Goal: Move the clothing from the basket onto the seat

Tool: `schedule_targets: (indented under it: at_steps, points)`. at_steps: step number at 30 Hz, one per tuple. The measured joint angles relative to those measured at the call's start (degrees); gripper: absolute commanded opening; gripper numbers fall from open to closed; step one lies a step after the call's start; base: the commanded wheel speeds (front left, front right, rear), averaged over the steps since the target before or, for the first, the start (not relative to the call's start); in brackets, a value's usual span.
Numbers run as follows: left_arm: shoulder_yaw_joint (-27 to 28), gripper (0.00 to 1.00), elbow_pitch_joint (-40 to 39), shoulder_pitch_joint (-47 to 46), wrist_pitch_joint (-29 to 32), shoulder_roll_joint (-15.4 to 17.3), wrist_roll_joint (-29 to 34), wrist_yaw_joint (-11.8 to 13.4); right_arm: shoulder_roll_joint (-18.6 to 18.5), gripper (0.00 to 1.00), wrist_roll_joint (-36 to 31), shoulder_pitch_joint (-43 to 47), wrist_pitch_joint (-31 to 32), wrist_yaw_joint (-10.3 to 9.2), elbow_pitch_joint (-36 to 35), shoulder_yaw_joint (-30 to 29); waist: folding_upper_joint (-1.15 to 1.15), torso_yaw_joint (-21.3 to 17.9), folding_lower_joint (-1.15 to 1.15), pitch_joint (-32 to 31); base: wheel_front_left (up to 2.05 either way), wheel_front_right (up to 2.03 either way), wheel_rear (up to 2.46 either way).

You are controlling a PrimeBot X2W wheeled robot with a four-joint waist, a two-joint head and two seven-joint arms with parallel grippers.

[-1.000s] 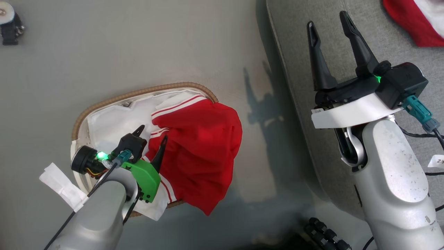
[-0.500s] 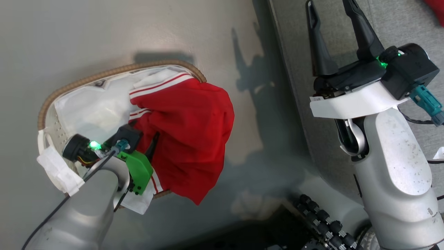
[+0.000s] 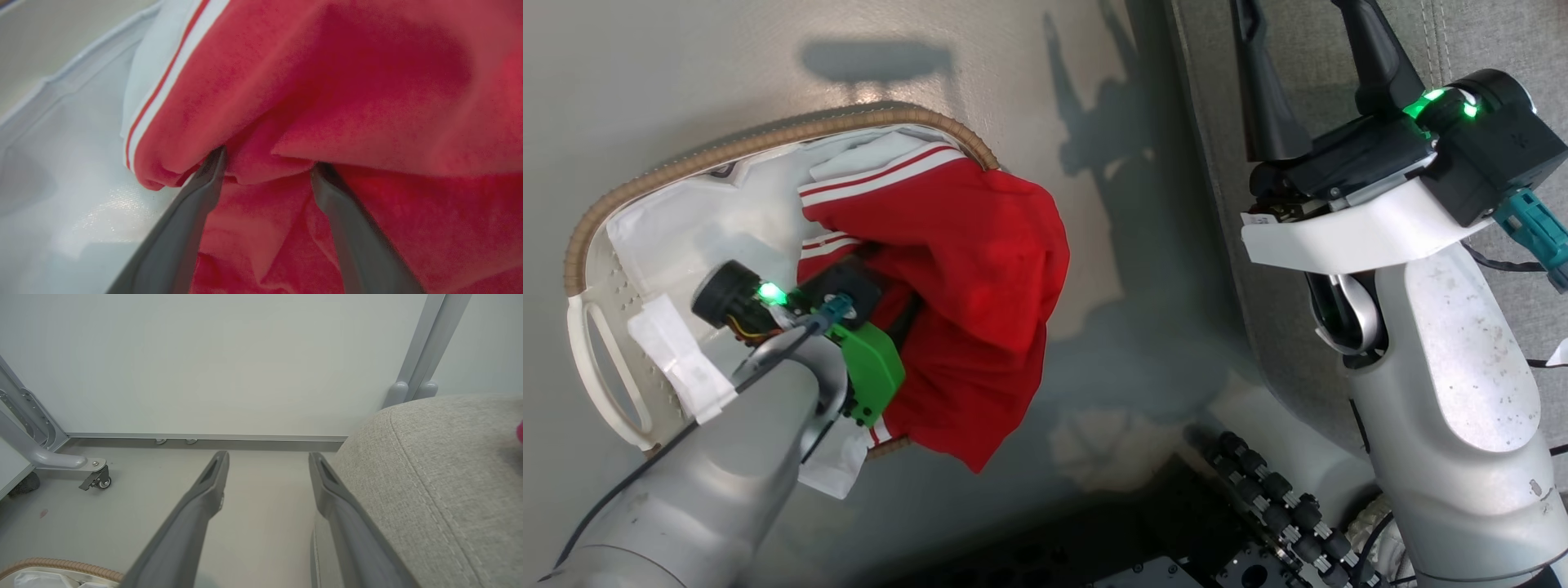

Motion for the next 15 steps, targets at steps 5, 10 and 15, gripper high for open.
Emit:
schedule_targets:
  at_steps: [5,10,15]
  points:
    - [-5.88,0.0,-0.99,-0.18,0.0,0.03,-4.79,0.0,0.0,1.0,0.04,0.01,0.0,0.0,0.32,0.27,0.0,-0.12,0.0,-0.43,0.0,0.0,0.0]
    - [-7.58,0.0,-1.69,-0.29,0.0,0.01,-8.71,0.0,0.01,1.0,-0.16,0.23,0.0,0.0,1.71,0.16,0.0,0.16,0.0,-2.11,0.0,0.0,0.0]
    - [-5.22,0.0,-2.31,2.8,0.0,-0.13,-10.26,0.0,0.01,1.0,-0.49,1.54,0.0,0.0,3.23,-0.2,0.0,0.46,0.0,-5.02,0.0,0.0,0.0]
